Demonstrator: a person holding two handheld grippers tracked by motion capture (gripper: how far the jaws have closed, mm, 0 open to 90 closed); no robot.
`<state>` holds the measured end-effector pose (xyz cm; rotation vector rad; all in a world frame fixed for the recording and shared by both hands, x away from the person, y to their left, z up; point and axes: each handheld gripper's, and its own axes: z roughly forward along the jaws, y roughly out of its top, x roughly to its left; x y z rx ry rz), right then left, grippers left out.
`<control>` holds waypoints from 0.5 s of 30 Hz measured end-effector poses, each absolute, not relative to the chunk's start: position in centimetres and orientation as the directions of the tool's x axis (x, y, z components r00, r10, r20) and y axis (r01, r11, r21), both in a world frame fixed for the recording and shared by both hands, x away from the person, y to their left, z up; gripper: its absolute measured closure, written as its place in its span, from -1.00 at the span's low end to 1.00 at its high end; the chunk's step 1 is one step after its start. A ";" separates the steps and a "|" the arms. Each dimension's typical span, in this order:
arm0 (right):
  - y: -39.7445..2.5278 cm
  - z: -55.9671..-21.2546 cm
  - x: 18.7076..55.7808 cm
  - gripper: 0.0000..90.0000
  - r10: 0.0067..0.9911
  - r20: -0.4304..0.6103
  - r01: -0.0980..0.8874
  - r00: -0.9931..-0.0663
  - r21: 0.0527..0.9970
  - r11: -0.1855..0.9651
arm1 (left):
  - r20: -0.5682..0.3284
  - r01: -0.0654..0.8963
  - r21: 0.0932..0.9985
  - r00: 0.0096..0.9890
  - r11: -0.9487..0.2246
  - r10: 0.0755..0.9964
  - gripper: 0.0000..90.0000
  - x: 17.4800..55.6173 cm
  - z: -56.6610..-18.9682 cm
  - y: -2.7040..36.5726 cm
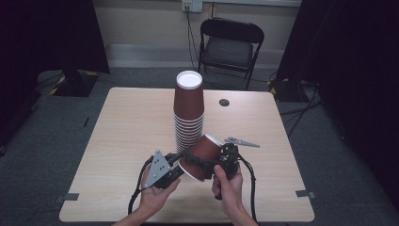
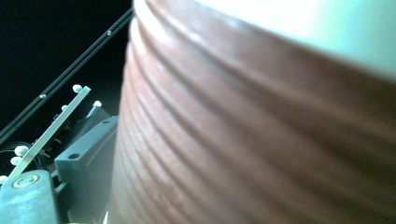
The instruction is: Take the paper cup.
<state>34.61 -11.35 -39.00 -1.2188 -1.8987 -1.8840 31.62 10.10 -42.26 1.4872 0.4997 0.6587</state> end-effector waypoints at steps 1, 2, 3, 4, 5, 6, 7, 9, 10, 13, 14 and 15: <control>-11.3 -39.0 34.6 -0.82 0.404 0.649 0.651 -0.645 0.743 -0.156 | 0.091 -0.094 0.995 0.732 -0.032 0.676 0.85 31.6 -42.3 10.1; -11.3 -39.0 34.6 -0.82 0.400 0.651 0.653 -0.644 0.741 -0.156 | 0.081 -0.093 0.996 0.733 -0.018 0.675 0.85 31.6 -42.3 10.1; -11.4 -38.9 34.7 -0.82 0.397 0.652 0.653 -0.646 0.741 -0.155 | 0.080 -0.093 0.996 0.734 -0.017 0.675 0.85 31.6 -42.3 10.1; -11.4 -38.9 34.7 -0.82 0.391 0.654 0.652 -0.648 0.741 -0.160 | 0.076 -0.092 0.996 0.735 -0.013 0.674 0.86 31.7 -42.3 10.1; -11.5 -38.9 34.8 -0.82 0.388 0.654 0.652 -0.650 0.742 -0.157 | 0.073 -0.089 0.996 0.735 -0.011 0.674 0.86 31.7 -42.2 10.1; -11.5 -39.0 34.9 -0.82 0.384 0.655 0.653 -0.651 0.741 -0.158 | 0.072 -0.084 0.996 0.738 -0.014 0.671 0.86 31.8 -42.2 10.1; -11.5 -39.0 34.9 -0.82 0.382 0.660 0.658 -0.647 0.737 -0.157 | 0.066 -0.079 0.997 0.740 -0.011 0.669 0.86 31.8 -42.2 10.2; -11.6 -39.1 35.0 -0.82 0.373 0.671 0.668 -0.640 0.726 -0.160 | 0.064 -0.081 0.997 0.743 -0.006 0.666 0.87 31.8 -42.2 10.3; -11.6 -39.1 35.1 -0.82 0.360 0.676 0.670 -0.643 0.724 -0.162 | 0.065 -0.085 0.996 0.743 -0.002 0.666 0.88 31.8 -42.3 10.3; -11.6 -39.0 35.1 -0.82 0.348 0.685 0.677 -0.640 0.717 -0.166 | 0.056 -0.086 0.996 0.740 0.012 0.670 0.88 31.7 -42.3 10.4; -11.6 -38.9 35.1 -0.82 0.349 0.682 0.673 -0.643 0.720 -0.168 | 0.055 -0.087 0.996 0.739 0.014 0.671 0.88 31.6 -42.3 10.4; -11.5 -38.9 35.1 -0.82 0.354 0.683 0.672 -0.639 0.719 -0.174 | 0.054 -0.087 0.996 0.740 0.017 0.671 0.88 31.7 -42.3 10.4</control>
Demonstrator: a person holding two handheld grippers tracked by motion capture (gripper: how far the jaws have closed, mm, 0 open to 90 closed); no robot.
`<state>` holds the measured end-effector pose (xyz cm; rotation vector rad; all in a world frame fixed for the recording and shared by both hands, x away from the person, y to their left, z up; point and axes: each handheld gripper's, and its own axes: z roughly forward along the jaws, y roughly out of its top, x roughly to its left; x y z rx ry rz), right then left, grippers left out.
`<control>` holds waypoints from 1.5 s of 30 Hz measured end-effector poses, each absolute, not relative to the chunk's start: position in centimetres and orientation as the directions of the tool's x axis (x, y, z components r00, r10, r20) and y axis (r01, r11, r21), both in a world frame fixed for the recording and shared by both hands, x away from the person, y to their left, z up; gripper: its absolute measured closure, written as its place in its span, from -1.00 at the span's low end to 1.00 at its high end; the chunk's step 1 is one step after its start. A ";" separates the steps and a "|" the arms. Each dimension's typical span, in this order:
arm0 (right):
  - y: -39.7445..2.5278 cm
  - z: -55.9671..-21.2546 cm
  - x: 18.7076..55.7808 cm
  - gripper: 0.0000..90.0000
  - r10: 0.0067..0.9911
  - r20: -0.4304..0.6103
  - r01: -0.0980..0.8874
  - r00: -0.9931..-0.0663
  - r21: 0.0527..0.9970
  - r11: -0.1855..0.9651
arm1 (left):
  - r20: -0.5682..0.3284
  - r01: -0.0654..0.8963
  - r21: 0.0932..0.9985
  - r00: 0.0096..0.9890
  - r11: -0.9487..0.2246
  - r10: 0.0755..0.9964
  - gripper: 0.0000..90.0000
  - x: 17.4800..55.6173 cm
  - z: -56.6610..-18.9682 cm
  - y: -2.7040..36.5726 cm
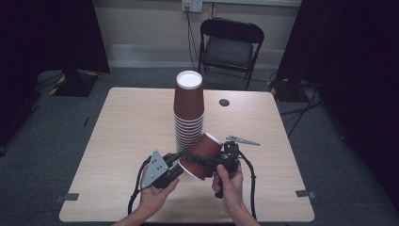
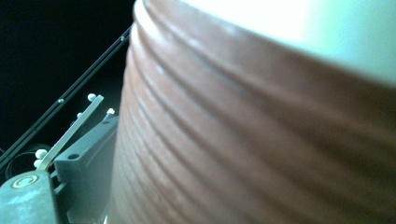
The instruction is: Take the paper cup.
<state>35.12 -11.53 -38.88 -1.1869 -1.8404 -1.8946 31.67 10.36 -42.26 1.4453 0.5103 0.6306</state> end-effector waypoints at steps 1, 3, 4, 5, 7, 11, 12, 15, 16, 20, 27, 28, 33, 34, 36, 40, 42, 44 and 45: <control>-11.5 -38.9 35.1 -0.81 0.356 0.687 0.674 -0.633 0.716 -0.182 | 0.058 -0.085 0.996 0.741 0.007 0.669 0.89 31.7 -42.3 10.3; -11.6 -38.8 35.1 -0.81 0.387 0.684 0.671 -0.619 0.716 -0.192 | 0.056 -0.079 0.997 0.749 0.006 0.661 0.89 31.7 -42.4 10.2; -11.6 -38.7 35.2 -0.81 0.400 0.683 0.668 -0.611 0.716 -0.203 | 0.054 -0.077 0.997 0.749 0.006 0.660 0.89 31.7 -42.4 10.2; -11.7 -38.7 35.2 -0.82 0.399 0.686 0.671 -0.608 0.713 -0.203 | 0.047 -0.070 0.998 0.754 0.009 0.655 0.89 31.7 -42.4 10.2; -12.1 -38.5 35.1 -0.79 0.408 0.676 0.657 -0.614 0.724 -0.209 | 0.061 -0.076 0.997 0.759 -0.005 0.648 0.89 31.5 -42.3 10.4; -12.7 -38.3 35.3 -0.71 0.409 0.699 0.673 -0.587 0.702 -0.233 | 0.071 -0.069 0.997 0.765 -0.027 0.640 0.89 31.3 -42.3 10.7; -12.7 -38.3 35.3 -0.71 0.409 0.699 0.673 -0.587 0.702 -0.233 | 0.071 -0.069 0.997 0.765 -0.027 0.640 0.89 31.3 -42.3 10.7; -13.4 -38.0 35.5 -0.71 0.422 0.695 0.658 -0.583 0.708 -0.257 | 0.050 -0.032 0.999 0.778 -0.039 0.626 0.89 31.4 -42.3 11.0; -13.6 -37.9 35.5 -0.71 0.426 0.691 0.652 -0.583 0.712 -0.262 | 0.050 -0.032 0.999 0.778 -0.039 0.626 0.89 31.4 -42.3 11.0; -14.1 -37.7 35.7 -0.71 0.433 0.692 0.654 -0.578 0.710 -0.262 | 0.028 0.017 0.997 0.795 -0.069 0.606 0.89 31.4 -42.1 11.3; -15.1 -37.3 35.9 -0.71 0.484 0.655 0.626 -0.580 0.739 -0.249 | -0.020 0.115 0.985 0.813 -0.126 0.583 0.89 31.4 -42.0 11.8; -15.1 -37.3 35.9 -0.71 0.484 0.655 0.626 -0.580 0.739 -0.249 | -0.020 0.115 0.985 0.813 -0.126 0.583 0.89 31.4 -42.0 11.8; -16.0 -37.0 35.7 -0.71 0.498 0.631 0.605 -0.595 0.760 -0.240 | -0.083 0.204 0.966 0.826 -0.158 0.558 0.89 31.7 -41.7 12.1; -16.0 -37.0 35.7 -0.71 0.498 0.631 0.605 -0.595 0.760 -0.240 | -0.083 0.204 0.966 0.826 -0.158 0.558 0.89 31.7 -41.7 12.1; -16.2 -37.1 35.7 -0.70 0.498 0.638 0.612 -0.587 0.753 -0.242 | -0.092 0.225 0.958 0.828 -0.177 0.553 0.89 31.8 -41.6 12.3; -16.3 -37.7 35.5 -0.70 0.493 0.638 0.621 -0.591 0.750 -0.226 | -0.101 0.259 0.942 0.826 -0.215 0.554 0.89 31.6 -41.2 12.6; -16.4 -37.8 35.4 -0.69 0.495 0.633 0.619 -0.595 0.754 -0.220 | -0.120 0.284 0.932 0.828 -0.225 0.548 0.89 31.7 -41.0 12.6; -16.4 -37.8 35.3 -0.69 0.492 0.623 0.612 -0.608 0.763 -0.210 | -0.141 0.311 0.919 0.833 -0.242 0.535 0.89 32.0 -41.0 12.9; -16.4 -37.8 35.1 -0.68 0.496 0.604 0.602 -0.624 0.776 -0.187 | -0.190 0.357 0.905 0.825 -0.232 0.532 0.89 32.2 -41.0 13.2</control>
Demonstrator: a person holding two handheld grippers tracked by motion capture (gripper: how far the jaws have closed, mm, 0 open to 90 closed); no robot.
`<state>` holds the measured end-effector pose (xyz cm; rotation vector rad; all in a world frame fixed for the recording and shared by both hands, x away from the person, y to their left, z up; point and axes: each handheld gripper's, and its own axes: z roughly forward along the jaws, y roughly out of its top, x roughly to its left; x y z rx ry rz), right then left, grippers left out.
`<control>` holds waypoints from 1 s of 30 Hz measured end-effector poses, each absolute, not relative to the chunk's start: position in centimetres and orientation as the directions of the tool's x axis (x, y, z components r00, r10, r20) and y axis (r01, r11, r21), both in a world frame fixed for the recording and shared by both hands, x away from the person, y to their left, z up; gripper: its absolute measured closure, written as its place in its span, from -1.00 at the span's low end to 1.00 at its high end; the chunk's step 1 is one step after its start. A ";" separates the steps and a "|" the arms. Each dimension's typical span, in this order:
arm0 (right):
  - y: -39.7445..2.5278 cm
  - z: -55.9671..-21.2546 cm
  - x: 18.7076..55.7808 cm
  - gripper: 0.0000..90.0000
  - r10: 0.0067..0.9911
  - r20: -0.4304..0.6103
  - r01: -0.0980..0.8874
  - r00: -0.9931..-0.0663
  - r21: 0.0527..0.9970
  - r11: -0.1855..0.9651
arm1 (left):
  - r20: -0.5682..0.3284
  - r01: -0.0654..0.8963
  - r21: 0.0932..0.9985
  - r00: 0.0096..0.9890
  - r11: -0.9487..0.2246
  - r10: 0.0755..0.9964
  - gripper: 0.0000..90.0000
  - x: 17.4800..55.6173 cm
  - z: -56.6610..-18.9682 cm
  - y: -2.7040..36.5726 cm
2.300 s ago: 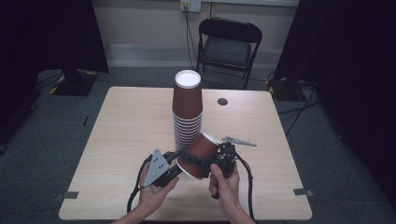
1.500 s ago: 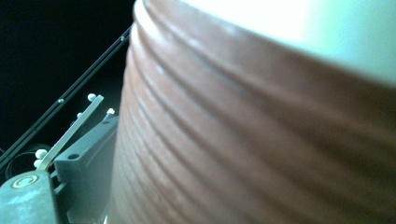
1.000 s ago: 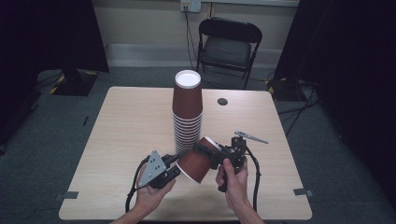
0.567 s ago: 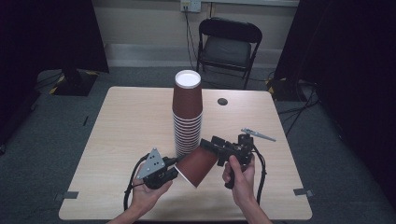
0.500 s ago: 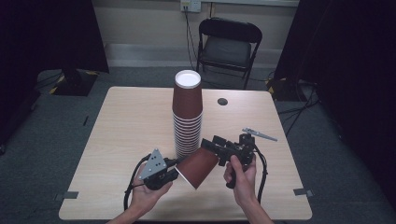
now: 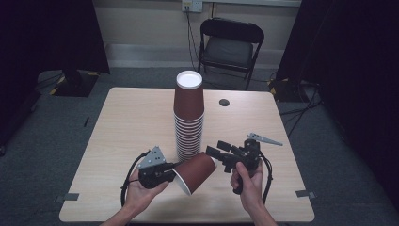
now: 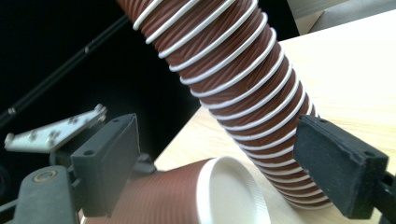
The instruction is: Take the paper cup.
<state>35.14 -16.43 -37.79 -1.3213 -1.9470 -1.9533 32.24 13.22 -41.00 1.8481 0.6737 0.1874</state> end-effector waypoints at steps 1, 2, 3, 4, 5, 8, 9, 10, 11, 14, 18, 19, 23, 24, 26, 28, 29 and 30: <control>-16.4 -37.8 35.1 -0.68 0.496 0.604 0.602 -0.624 0.776 -0.187 | -0.190 0.357 0.905 0.825 -0.232 0.532 0.89 32.2 -41.0 13.2; -16.5 -37.8 35.0 -0.68 0.490 0.584 0.602 -0.648 0.786 -0.141 | -0.199 0.381 0.890 0.818 -0.251 0.540 0.89 32.5 -41.0 13.6; -16.5 -37.8 35.0 -0.68 0.490 0.584 0.602 -0.648 0.786 -0.141 | -0.199 0.381 0.890 0.818 -0.251 0.540 0.89 32.5 -41.0 13.6; -16.5 -37.8 35.0 -0.68 0.476 0.580 0.603 -0.661 0.788 -0.123 | -0.199 0.390 0.881 0.818 -0.267 0.540 0.89 32.7 -41.0 13.7; -16.6 -37.8 34.9 -0.69 0.462 0.575 0.601 -0.675 0.792 -0.106 | -0.206 0.405 0.871 0.814 -0.277 0.544 0.89 32.9 -41.0 13.8; -16.6 -37.9 34.4 -0.69 0.467 0.524 0.567 -0.713 0.822 -0.058 | -0.212 0.435 0.845 0.806 -0.311 0.552 0.89 33.2 -41.2 14.0; -16.5 -38.1 34.3 -0.69 0.461 0.502 0.554 -0.732 0.832 -0.027 | -0.213 0.438 0.841 0.808 -0.318 0.550 0.89 33.2 -41.2 14.0; -16.5 -38.2 34.2 -0.70 0.447 0.489 0.548 -0.749 0.837 0.003 | -0.173 0.422 0.838 0.806 -0.346 0.566 0.89 33.0 -41.1 13.9; -16.5 -38.2 34.2 -0.70 0.447 0.489 0.548 -0.749 0.837 0.003 | -0.173 0.422 0.838 0.806 -0.346 0.566 0.89 33.0 -41.1 13.9; -16.3 -38.6 33.7 -0.71 0.412 0.404 0.478 -0.817 0.874 0.089 | -0.177 0.436 0.818 0.812 -0.375 0.557 0.90 33.1 -41.2 13.6; -16.2 -38.7 33.0 -0.71 0.431 0.301 0.398 -0.851 0.905 0.154 | -0.233 0.492 0.767 0.812 -0.411 0.536 0.90 33.5 -41.3 13.3; -16.2 -38.7 33.0 -0.71 0.431 0.301 0.398 -0.851 0.905 0.154 | -0.233 0.492 0.767 0.812 -0.411 0.536 0.90 33.5 -41.3 13.3; -15.8 -39.0 32.5 -0.70 0.416 0.239 0.360 -0.877 0.901 0.243 | -0.241 0.513 0.732 0.811 -0.449 0.534 0.89 33.7 -41.5 13.1; -15.4 -39.3 32.2 -0.70 0.410 0.206 0.341 -0.889 0.895 0.289 | -0.245 0.523 0.716 0.809 -0.463 0.534 0.89 33.8 -41.7 13.0; -15.1 -39.6 32.0 -0.70 0.404 0.173 0.317 -0.898 0.892 0.321 | -0.261 0.533 0.708 0.806 -0.462 0.531 0.89 33.9 -41.8 12.9; -14.7 -39.8 31.7 -0.68 0.405 0.116 0.278 -0.907 0.888 0.367 | -0.261 0.538 0.706 0.802 -0.460 0.538 0.89 34.0 -41.7 13.0; -14.7 -39.8 31.7 -0.68 0.405 0.116 0.278 -0.907 0.888 0.367 | -0.267 0.544 0.699 0.801 -0.464 0.537 0.89 34.1 -41.8 13.0; -14.2 -39.9 31.5 -0.69 0.385 0.084 0.251 -0.919 0.877 0.409 | -0.287 0.553 0.693 0.800 -0.463 0.527 0.89 34.3 -41.8 13.0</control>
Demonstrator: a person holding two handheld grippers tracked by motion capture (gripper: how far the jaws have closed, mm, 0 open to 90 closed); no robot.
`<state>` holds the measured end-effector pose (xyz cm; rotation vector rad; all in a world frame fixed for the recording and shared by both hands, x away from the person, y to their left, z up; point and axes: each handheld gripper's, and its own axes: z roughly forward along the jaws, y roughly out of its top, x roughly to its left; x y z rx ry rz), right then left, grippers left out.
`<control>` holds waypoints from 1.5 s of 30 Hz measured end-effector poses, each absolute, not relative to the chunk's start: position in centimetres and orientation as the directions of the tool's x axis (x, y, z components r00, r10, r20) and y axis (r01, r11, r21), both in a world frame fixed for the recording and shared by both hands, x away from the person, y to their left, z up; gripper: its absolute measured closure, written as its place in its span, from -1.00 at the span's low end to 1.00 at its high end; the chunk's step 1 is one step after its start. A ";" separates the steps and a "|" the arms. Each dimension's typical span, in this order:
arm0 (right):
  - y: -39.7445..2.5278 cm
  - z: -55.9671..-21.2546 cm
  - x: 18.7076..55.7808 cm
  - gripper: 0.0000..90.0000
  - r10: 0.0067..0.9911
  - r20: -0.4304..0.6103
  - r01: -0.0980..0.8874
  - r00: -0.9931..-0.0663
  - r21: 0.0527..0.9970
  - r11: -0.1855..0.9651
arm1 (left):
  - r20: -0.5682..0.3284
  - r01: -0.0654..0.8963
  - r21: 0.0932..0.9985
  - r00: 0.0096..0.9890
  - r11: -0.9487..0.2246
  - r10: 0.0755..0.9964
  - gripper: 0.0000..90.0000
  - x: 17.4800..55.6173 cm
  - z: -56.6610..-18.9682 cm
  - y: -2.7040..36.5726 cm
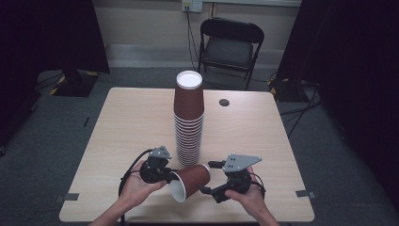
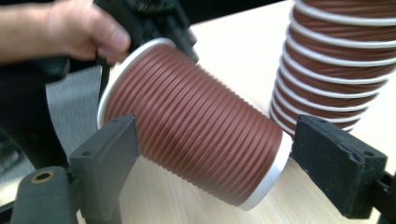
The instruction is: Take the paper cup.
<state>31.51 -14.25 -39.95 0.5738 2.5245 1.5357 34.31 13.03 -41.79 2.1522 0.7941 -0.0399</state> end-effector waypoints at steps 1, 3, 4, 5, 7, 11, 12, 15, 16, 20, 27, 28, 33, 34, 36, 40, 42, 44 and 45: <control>-14.2 -39.9 31.5 -0.69 0.385 0.084 0.251 -0.919 0.877 0.409 | -0.287 0.553 0.693 0.800 -0.463 0.527 0.89 34.3 -41.8 13.0; -13.9 -40.1 31.3 -0.69 0.377 0.047 0.221 -0.925 0.873 0.434 | -0.297 0.561 0.682 0.799 -0.470 0.523 0.89 34.4 -41.8 13.1; -13.6 -40.2 31.2 -0.69 0.373 0.020 0.200 -0.928 0.870 0.450 | -0.330 0.582 0.657 0.793 -0.479 0.512 0.89 34.6 -41.9 13.0; -13.6 -40.2 31.2 -0.69 0.373 0.020 0.200 -0.928 0.870 0.450 | -0.330 0.582 0.657 0.793 -0.479 0.512 0.89 34.6 -41.9 13.0; -13.3 -40.4 31.0 -0.69 0.362 -0.015 0.171 -0.932 0.862 0.477 | -0.363 0.608 0.638 0.779 -0.472 0.511 0.89 34.7 -42.1 12.9; -12.6 -40.9 30.6 -0.69 0.330 -0.050 0.142 -0.943 0.834 0.534 | -0.398 0.636 0.611 0.761 -0.471 0.512 0.89 35.0 -42.2 12.7; -12.2 -41.1 30.4 -0.70 0.317 -0.085 0.115 -0.945 0.819 0.562 | -0.403 0.642 0.601 0.758 -0.476 0.513 0.89 35.1 -42.2 12.6; -12.0 -41.1 30.3 -0.72 0.304 -0.110 0.092 -0.946 0.808 0.582 | -0.413 0.648 0.586 0.756 -0.487 0.508 0.90 35.3 -42.2 12.6; -11.8 -41.1 30.2 -0.71 0.299 -0.126 0.083 -0.946 0.798 0.597 | -0.415 0.651 0.576 0.754 -0.494 0.509 0.90 35.5 -42.2 12.6; -11.0 -41.4 29.7 -0.75 0.264 -0.218 0.005 -0.940 0.762 0.648 | -0.435 0.667 0.554 0.742 -0.498 0.510 0.91 35.8 -41.9 12.3; -9.9 -41.5 29.5 -0.82 0.230 -0.274 -0.046 -0.934 0.730 0.682 | -0.449 0.670 0.545 0.740 -0.503 0.500 0.92 36.0 -41.7 11.6; -9.5 -41.7 29.6 -0.83 0.221 -0.277 -0.054 -0.935 0.728 0.683 | -0.457 0.671 0.544 0.740 -0.504 0.493 0.92 36.1 -41.7 11.4; -8.4 -42.2 29.5 -0.82 0.211 -0.290 -0.065 -0.933 0.715 0.697 | -0.459 0.670 0.536 0.741 -0.513 0.490 0.92 36.0 -41.8 10.8; -8.3 -42.2 29.6 -0.82 0.206 -0.284 -0.064 -0.936 0.716 0.695 | -0.464 0.674 0.534 0.738 -0.511 0.489 0.91 36.0 -41.8 10.7; -8.0 -42.1 29.7 -0.82 0.198 -0.278 -0.068 -0.940 0.722 0.689 | -0.467 0.673 0.532 0.740 -0.514 0.485 0.91 36.0 -41.8 10.4; -7.2 -42.0 29.4 -0.82 0.191 -0.328 -0.103 -0.925 0.702 0.704 | -0.439 0.666 0.524 0.745 -0.530 0.502 0.89 36.0 -41.6 9.8; -7.3 -42.0 29.5 -0.82 0.198 -0.326 -0.101 -0.924 0.710 0.697 | -0.443 0.670 0.521 0.742 -0.530 0.502 0.90 36.1 -41.5 9.8; -7.4 -42.0 29.6 -0.82 0.205 -0.313 -0.091 -0.927 0.719 0.689 | -0.437 0.668 0.515 0.744 -0.537 0.506 0.90 36.2 -41.4 9.7; -7.4 -42.0 29.7 -0.82 0.205 -0.312 -0.090 -0.928 0.719 0.690 | -0.429 0.663 0.519 0.748 -0.539 0.507 0.90 36.2 -41.4 9.6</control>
